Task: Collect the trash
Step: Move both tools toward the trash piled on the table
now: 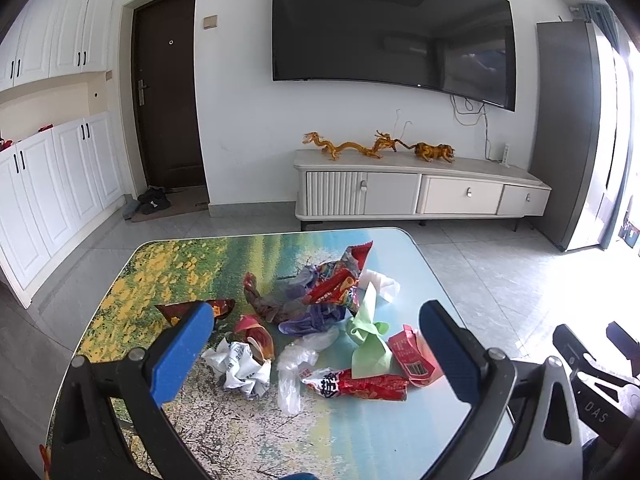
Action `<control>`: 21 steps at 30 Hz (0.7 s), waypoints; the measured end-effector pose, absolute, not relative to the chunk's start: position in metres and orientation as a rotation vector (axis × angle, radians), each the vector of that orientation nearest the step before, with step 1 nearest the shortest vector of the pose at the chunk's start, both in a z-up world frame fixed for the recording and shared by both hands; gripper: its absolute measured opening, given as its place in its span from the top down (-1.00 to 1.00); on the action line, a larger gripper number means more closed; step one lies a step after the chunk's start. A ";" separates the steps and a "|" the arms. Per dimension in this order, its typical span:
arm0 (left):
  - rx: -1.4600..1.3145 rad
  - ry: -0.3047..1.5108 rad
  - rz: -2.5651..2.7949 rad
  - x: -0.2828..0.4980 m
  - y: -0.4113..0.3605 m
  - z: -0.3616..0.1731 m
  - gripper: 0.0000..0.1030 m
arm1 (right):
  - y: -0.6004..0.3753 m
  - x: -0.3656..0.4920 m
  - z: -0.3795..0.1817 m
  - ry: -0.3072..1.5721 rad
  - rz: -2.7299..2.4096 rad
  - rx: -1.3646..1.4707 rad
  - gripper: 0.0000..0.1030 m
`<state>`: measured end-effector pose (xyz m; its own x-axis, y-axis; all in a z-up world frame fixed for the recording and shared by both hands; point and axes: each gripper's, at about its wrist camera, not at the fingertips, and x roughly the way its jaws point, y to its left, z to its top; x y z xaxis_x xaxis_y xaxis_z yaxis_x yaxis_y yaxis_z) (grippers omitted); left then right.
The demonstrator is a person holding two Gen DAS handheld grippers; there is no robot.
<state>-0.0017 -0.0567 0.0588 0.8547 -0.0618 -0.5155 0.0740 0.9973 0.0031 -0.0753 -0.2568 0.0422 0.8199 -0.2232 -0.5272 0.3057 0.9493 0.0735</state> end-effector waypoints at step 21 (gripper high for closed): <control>-0.009 0.548 -0.124 0.012 -0.043 0.060 -1.00 | -0.252 -0.061 0.051 0.534 -0.295 0.129 -1.00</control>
<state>0.0116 -0.0433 0.0596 0.8461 -0.1198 -0.5193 0.1149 0.9925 -0.0417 -0.0612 -0.2515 0.0513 0.8197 -0.2428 -0.5187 0.3094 0.9499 0.0443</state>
